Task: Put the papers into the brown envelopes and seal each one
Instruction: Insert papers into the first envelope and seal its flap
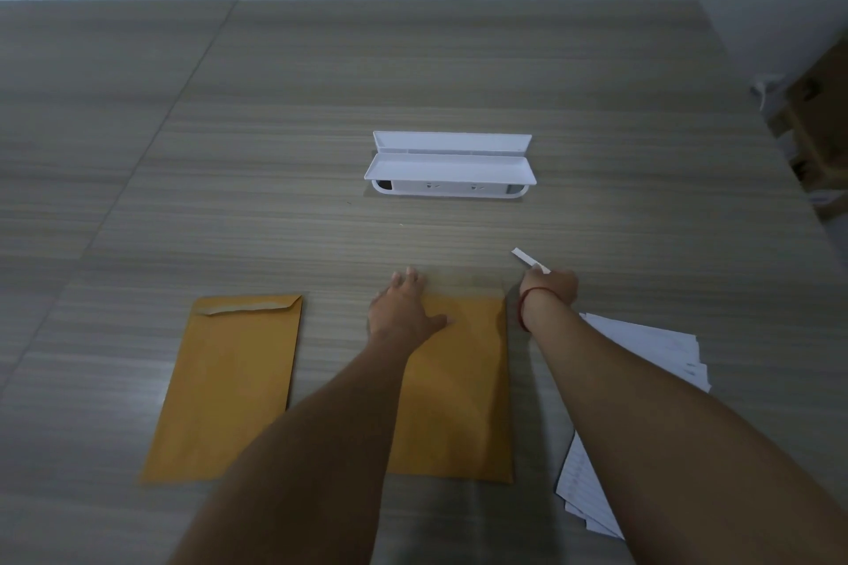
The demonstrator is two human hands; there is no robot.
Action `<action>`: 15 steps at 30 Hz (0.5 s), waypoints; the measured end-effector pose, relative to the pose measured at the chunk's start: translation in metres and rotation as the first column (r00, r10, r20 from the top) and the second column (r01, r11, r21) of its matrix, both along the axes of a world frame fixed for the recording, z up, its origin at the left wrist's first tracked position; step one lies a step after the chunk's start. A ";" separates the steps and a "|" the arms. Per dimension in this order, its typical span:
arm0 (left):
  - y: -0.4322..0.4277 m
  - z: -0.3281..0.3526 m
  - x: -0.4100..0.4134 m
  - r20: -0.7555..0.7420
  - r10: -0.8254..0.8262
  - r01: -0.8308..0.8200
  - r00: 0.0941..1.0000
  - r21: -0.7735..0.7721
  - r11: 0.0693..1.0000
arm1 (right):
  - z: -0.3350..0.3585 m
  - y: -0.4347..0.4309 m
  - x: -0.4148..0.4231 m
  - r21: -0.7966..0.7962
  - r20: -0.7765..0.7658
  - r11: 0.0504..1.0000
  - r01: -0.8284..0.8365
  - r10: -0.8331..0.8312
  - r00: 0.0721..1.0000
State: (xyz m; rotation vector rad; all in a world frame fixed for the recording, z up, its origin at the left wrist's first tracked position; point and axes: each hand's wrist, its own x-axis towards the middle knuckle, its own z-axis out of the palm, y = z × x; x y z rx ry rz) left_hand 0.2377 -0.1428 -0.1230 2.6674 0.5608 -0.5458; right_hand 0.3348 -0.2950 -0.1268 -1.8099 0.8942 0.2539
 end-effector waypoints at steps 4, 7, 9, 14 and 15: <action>-0.001 -0.003 0.000 -0.006 0.024 -0.025 1.000 -0.008 1.000 | -0.001 0.001 -0.005 0.007 0.014 0.999 -0.038 0.038 0.999; -0.002 -0.003 0.001 0.024 0.038 -0.038 0.999 -0.006 0.999 | -0.001 0.003 -0.011 -0.101 0.056 0.980 -0.173 0.180 0.982; -0.003 -0.004 0.001 0.083 0.031 -0.030 0.996 -0.016 0.999 | -0.002 0.005 -0.016 -0.222 0.073 0.894 -0.389 0.413 0.908; -0.003 -0.007 0.001 0.164 -0.069 0.066 0.984 0.027 0.997 | -0.010 0.013 -0.022 -0.393 -0.035 0.520 -0.758 0.816 0.577; -0.003 -0.006 0.002 0.171 -0.075 0.068 0.982 0.044 0.997 | -0.009 0.015 -0.023 -0.428 -0.045 0.475 -0.769 0.838 0.544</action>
